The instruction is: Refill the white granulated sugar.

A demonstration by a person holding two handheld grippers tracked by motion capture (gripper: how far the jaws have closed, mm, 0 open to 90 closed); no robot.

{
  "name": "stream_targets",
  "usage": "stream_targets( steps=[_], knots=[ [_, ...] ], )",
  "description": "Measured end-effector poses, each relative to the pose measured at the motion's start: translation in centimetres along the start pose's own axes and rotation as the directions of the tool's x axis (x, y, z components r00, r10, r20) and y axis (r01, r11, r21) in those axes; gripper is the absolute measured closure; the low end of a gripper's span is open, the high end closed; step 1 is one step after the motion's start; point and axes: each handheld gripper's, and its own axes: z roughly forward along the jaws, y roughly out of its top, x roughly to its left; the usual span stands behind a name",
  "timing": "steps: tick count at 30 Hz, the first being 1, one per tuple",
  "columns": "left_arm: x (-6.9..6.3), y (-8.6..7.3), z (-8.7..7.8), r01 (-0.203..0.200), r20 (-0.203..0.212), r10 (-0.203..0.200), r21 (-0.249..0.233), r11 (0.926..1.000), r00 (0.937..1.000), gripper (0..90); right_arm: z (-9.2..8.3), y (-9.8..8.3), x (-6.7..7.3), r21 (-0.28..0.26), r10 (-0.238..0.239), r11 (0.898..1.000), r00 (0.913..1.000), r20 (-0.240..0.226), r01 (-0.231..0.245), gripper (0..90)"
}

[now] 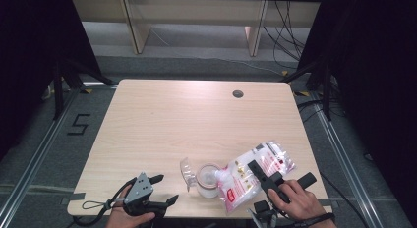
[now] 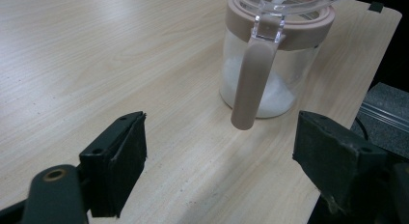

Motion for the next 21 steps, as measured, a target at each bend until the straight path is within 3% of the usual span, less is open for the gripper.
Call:
stream_targets(
  steps=[2,3,15,16,18,21],
  knots=[
    [0.00,0.00,0.01,0.001,0.000,-0.001,0.000,1.0000,1.0000,18.9,-0.03,-0.04,0.00,-0.001,0.004,1.000,1.0000,0.001,-0.004,66.1],
    [0.01,0.00,0.00,0.000,0.000,0.000,0.001,1.0000,1.0000,18.9,-0.03,-0.03,0.09,-0.008,0.007,1.000,0.9994,0.034,-0.007,66.1],
    [-0.07,-0.01,0.00,0.006,-0.003,-0.006,-0.003,1.0000,1.0000,18.9,-0.13,0.00,-0.08,-0.007,0.005,1.000,0.9996,0.027,-0.005,66.2],
    [-0.04,-0.01,0.00,0.001,-0.002,-0.001,-0.003,1.0000,1.0000,18.9,-0.17,0.02,0.06,-0.004,0.031,1.000,0.9993,0.023,-0.031,66.2],
    [-0.07,-0.02,0.00,0.006,-0.002,-0.006,-0.003,1.0000,1.0000,18.9,-0.15,0.01,-0.05,-0.004,0.013,1.000,0.9997,0.023,-0.013,66.2],
    [-0.07,-0.01,0.00,0.006,-0.003,-0.006,-0.004,1.0000,1.0000,18.9,-0.18,0.04,0.10,0.000,0.030,1.000,0.9992,0.024,-0.030,66.3]
  ],
)
